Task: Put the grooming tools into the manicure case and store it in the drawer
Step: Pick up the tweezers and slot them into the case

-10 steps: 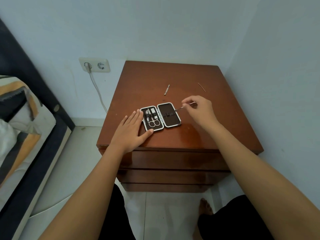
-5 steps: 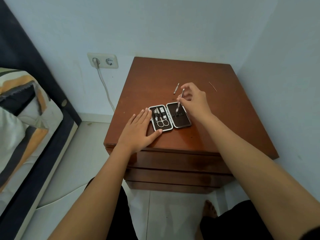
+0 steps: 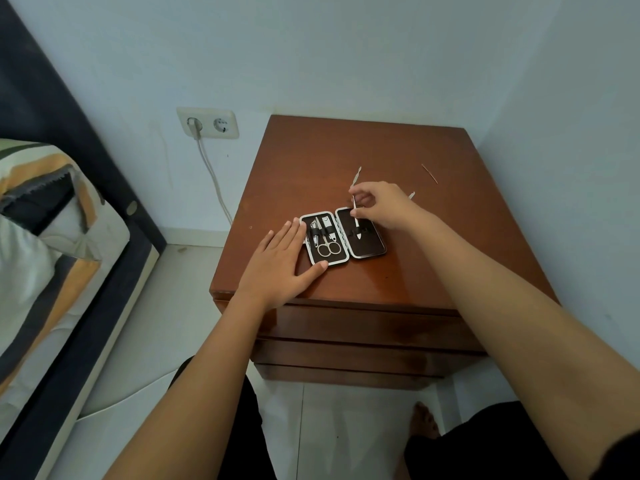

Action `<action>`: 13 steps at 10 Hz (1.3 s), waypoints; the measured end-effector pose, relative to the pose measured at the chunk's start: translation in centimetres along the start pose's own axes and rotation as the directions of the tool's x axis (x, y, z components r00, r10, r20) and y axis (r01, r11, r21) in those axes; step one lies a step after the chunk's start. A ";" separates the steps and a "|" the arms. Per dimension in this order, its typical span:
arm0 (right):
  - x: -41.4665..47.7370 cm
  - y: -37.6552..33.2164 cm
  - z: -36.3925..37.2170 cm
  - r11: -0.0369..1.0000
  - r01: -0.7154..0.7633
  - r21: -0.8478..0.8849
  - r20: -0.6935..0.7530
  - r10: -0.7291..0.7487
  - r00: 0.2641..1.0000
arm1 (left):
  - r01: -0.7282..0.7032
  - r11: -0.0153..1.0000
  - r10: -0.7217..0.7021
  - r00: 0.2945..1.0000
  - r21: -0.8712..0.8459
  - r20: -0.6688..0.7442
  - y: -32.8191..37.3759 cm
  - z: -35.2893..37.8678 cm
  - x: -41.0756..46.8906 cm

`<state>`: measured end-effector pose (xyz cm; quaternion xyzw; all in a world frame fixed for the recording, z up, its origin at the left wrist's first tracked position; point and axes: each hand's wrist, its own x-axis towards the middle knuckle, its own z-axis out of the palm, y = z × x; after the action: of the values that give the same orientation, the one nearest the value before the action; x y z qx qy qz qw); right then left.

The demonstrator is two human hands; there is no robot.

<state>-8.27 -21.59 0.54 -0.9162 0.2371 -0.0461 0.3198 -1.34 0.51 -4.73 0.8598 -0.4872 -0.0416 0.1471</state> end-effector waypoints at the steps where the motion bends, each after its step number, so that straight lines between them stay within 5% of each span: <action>1: -0.9 0.1 0.2 0.987 0.051 -0.153 0.056 -0.043 0.997 | 0.000 1.000 0.000 1.000 0.002 0.002 0.1 0.0 0.0; 3: -3.7 1.3 2.2 0.950 0.198 -0.243 0.033 -0.195 0.980 | 0.009 1.000 -0.009 1.000 0.012 0.011 0.1 -0.1 0.0; 6: -6.5 2.4 3.2 0.949 0.213 -0.231 0.033 -0.211 0.977 | 0.020 1.000 -0.021 1.000 0.021 0.013 0.2 -0.1 0.0; 9: -4.7 5.0 1.4 0.991 -0.049 -0.122 -0.248 0.018 0.969 | 0.014 1.000 -0.014 1.000 0.007 0.010 0.1 -0.1 0.2; 11: -6.1 4.0 1.9 0.960 0.279 -0.030 -0.182 -0.280 0.943 | 0.010 1.000 -0.010 1.000 0.012 0.005 0.0 0.0 0.1; 13: -6.5 3.6 3.1 0.955 0.295 -0.038 -0.125 -0.298 0.946 | 0.011 1.000 -0.012 1.000 0.018 0.012 0.1 -0.1 0.0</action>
<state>-14.80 -19.31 -3.67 -0.9395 0.1173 -0.1507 0.2845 -1.41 0.47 -4.60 0.8636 -0.4834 -0.0434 0.1364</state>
